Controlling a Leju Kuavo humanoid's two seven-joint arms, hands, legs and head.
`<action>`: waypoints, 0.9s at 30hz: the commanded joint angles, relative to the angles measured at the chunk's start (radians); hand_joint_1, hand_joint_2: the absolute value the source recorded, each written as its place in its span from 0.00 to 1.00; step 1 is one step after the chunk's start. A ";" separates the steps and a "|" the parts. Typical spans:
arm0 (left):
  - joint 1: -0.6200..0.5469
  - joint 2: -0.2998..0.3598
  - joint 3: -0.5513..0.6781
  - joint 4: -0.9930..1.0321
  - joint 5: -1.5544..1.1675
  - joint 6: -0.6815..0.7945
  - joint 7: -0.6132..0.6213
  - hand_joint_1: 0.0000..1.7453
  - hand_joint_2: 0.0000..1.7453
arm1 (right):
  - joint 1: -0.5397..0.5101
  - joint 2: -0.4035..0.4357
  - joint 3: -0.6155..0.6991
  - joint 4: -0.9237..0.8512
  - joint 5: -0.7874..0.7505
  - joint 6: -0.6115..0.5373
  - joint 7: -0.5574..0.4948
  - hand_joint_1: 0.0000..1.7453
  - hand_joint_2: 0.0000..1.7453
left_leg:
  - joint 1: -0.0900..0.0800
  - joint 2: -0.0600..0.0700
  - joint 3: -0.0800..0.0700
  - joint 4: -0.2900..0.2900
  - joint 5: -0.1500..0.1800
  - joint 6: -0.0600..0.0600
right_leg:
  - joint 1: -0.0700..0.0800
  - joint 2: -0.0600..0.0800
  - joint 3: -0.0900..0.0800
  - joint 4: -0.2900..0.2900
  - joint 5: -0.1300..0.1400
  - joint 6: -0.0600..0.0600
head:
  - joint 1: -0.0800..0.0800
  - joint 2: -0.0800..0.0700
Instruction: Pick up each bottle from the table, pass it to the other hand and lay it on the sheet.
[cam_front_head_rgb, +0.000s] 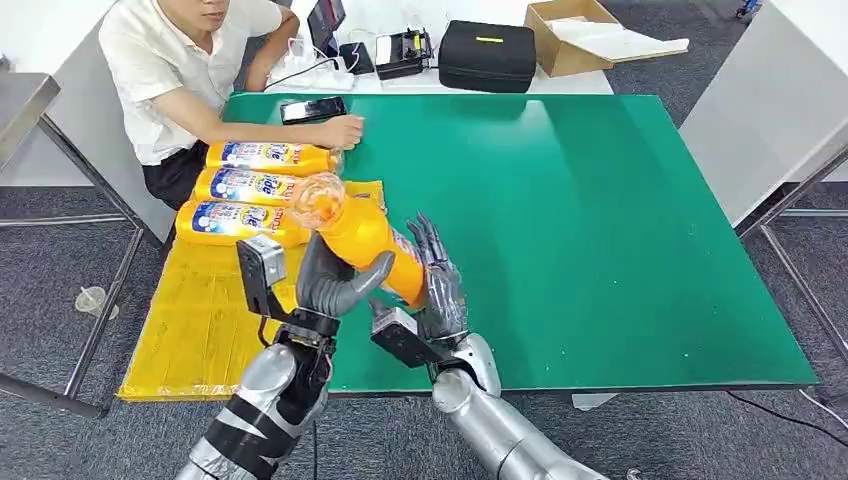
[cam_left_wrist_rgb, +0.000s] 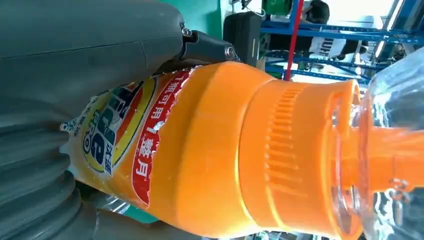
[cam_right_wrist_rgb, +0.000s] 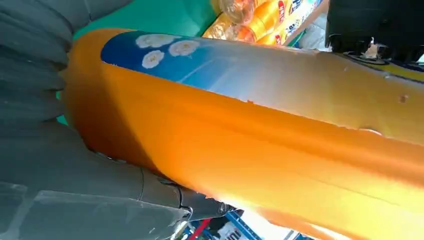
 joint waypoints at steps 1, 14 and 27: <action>-0.083 0.078 -0.059 0.083 -0.146 0.084 -0.005 1.00 1.00 | -0.003 -0.032 -0.066 0.028 -0.071 -0.009 -0.010 0.00 1.00 | 0.000 0.000 0.003 -0.001 -0.001 0.000 | 0.001 -0.001 0.003 -0.001 -0.001 -0.003 | 0.000 0.000; -0.079 0.257 0.136 -0.034 -0.796 0.153 0.114 1.00 1.00 | 0.236 -0.012 -0.841 -0.253 0.327 -0.163 -0.082 0.00 0.00 | 0.001 0.000 0.005 0.002 -0.004 0.000 | 0.002 -0.002 0.006 0.001 -0.004 -0.005 | 0.000 0.000; -0.301 0.306 -0.015 0.248 -1.282 -0.019 0.240 1.00 1.00 | 0.275 -0.046 -0.679 -0.276 0.189 -0.163 -0.082 0.00 0.00 | 0.002 -0.001 0.002 0.002 -0.001 -0.001 | 0.002 -0.002 0.002 0.001 -0.002 -0.004 | 0.000 0.000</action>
